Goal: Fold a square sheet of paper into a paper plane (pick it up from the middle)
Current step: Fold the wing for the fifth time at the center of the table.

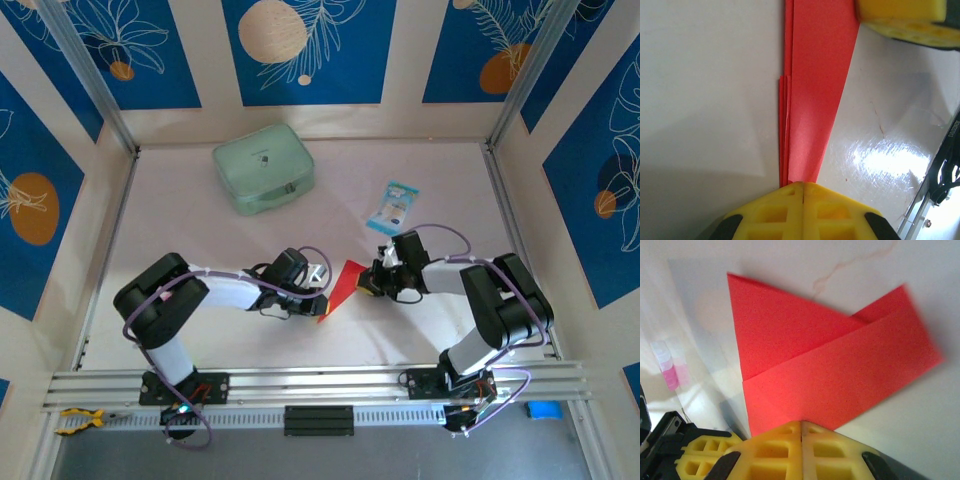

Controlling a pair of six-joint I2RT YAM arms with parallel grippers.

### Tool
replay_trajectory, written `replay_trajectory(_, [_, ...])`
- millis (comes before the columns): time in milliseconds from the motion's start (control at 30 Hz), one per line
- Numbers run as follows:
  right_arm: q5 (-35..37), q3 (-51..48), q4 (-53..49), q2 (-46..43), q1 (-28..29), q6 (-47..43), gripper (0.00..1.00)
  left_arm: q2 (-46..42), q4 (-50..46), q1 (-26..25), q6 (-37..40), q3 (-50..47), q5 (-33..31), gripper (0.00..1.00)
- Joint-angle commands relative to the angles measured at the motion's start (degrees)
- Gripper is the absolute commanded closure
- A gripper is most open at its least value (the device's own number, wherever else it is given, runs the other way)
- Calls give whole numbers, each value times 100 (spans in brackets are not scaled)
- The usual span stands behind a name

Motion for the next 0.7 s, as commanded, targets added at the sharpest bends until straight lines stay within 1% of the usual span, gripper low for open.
replay_trajectory(0, [482, 165, -437, -111, -273, -175, 94, 189, -541, 9, -36, -149, -92, 100])
replay_trajectory(200, [912, 387, -995, -250, -568, -273, 93, 143, -534, 1, -44, -180, -109, 100])
replay_trajectory(300, [1134, 366, -1136, -396, -614, -276, 91, 86, -552, -5, -47, -189, -117, 100])
replay_trajectory(367, [1053, 261, -1066, -597, -593, -215, 90, 27, -552, -4, -66, -217, -125, 100])
replay_trajectory(467, [970, 84, -1022, -977, -455, -126, 88, -130, -536, -57, -171, -255, -191, 100])
replay_trajectory(567, [830, -101, -949, -1212, -251, 30, 86, -382, -660, -144, -290, -195, -395, 100])
replay_trajectory(667, [847, -236, -911, -1322, 2, 214, 84, -592, -453, -222, -627, -251, -591, 99])
